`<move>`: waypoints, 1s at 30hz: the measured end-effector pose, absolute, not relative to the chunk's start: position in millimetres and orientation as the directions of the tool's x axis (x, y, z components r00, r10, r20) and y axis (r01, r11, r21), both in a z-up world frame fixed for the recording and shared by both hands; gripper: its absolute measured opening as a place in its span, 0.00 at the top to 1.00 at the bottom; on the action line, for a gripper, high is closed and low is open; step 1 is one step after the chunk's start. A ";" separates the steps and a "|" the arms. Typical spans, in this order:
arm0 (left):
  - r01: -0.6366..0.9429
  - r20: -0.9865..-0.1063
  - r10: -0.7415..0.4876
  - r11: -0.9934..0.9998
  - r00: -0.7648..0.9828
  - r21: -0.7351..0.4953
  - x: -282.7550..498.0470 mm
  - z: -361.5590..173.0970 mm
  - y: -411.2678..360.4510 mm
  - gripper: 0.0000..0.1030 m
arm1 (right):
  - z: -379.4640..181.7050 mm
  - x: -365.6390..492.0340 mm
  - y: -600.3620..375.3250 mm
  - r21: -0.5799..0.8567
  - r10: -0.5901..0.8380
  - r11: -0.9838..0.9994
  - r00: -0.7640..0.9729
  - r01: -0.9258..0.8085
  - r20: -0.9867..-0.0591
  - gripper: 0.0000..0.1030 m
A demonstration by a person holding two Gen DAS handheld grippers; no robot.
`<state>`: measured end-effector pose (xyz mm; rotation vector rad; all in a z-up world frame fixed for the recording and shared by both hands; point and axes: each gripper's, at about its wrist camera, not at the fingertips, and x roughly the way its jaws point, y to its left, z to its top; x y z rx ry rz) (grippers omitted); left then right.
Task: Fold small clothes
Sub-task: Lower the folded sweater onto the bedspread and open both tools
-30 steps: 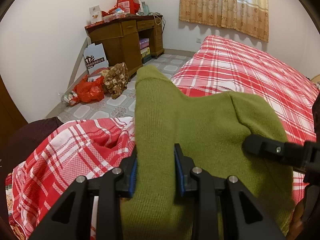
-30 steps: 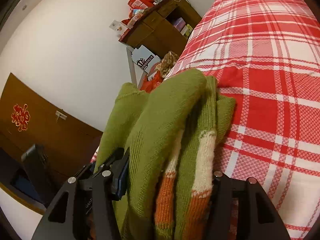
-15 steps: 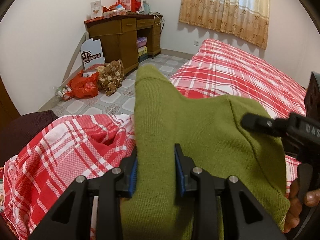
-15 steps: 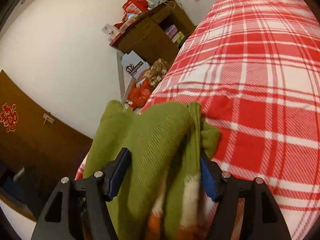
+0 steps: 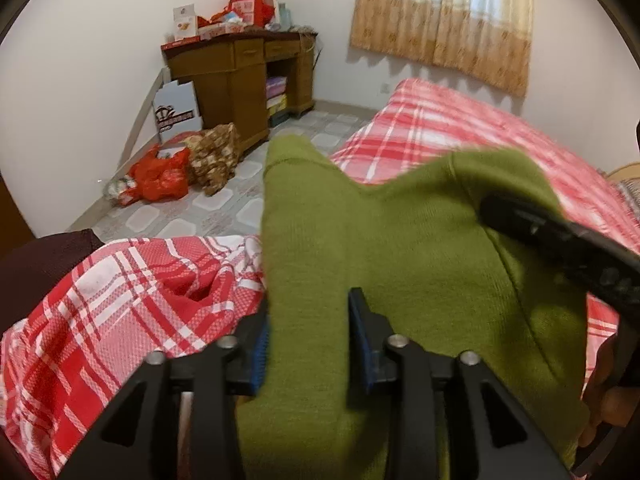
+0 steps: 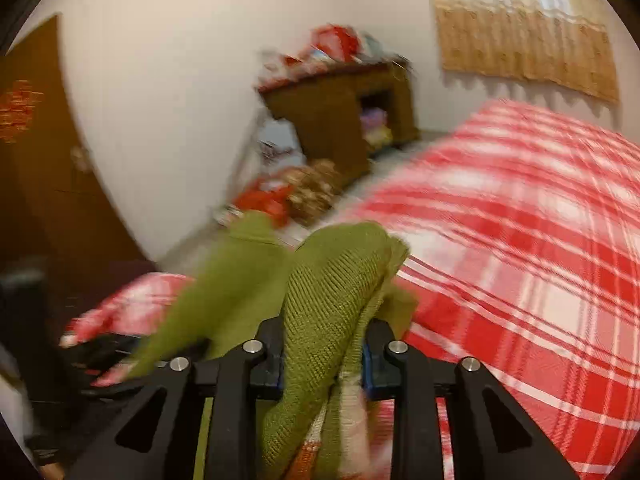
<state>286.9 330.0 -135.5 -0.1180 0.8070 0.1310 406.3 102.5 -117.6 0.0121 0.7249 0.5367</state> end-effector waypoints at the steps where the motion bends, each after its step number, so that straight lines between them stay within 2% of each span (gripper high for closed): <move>1: -0.173 -0.731 0.079 0.983 0.678 -0.054 291.4 -136.4 330.0 0.55 | -132.9 415.4 98.1 0.197 0.446 0.880 0.609 -0.433 -0.656 0.76; 5: -0.180 -0.739 0.073 0.981 0.670 -0.066 294.6 -139.3 331.1 0.48 | -154.3 429.8 72.9 0.312 0.493 0.867 0.574 -0.389 -0.653 0.75; 6: -0.181 -0.738 0.078 0.982 0.671 -0.061 294.5 -139.2 330.3 0.48 | -153.7 431.1 73.5 0.310 0.490 0.868 0.571 -0.388 -0.659 0.73; 10: -0.204 -0.738 0.078 0.976 0.670 -0.082 286.7 -138.4 337.0 0.36 | -140.6 414.3 64.1 0.296 0.460 0.886 0.587 -0.357 -0.667 0.65; 14: -0.191 -0.746 0.021 0.971 0.666 -0.143 271.9 -132.6 351.0 0.36 | -116.5 363.8 51.7 0.271 0.458 0.887 0.639 -0.374 -0.618 0.63; 21: -0.155 -0.718 0.067 0.986 0.692 -0.058 213.1 -117.5 352.0 0.32 | -110.6 262.5 64.7 0.138 0.468 0.861 0.658 -0.489 -0.589 0.63; 24: -0.162 -0.716 0.067 0.985 0.695 -0.065 190.9 -115.6 352.6 0.32 | -113.0 238.5 80.4 0.055 0.453 0.852 0.680 -0.521 -0.577 0.63; 28: -0.177 -0.734 0.123 0.984 0.668 0.004 180.2 -124.5 342.6 0.32 | -130.2 232.4 92.7 0.044 0.441 0.843 0.643 -0.536 -0.626 0.64; 30: -0.170 -0.749 0.139 0.985 0.648 0.035 179.4 -131.6 335.3 0.32 | -144.2 236.9 94.7 0.028 0.400 0.855 0.626 -0.517 -0.669 0.68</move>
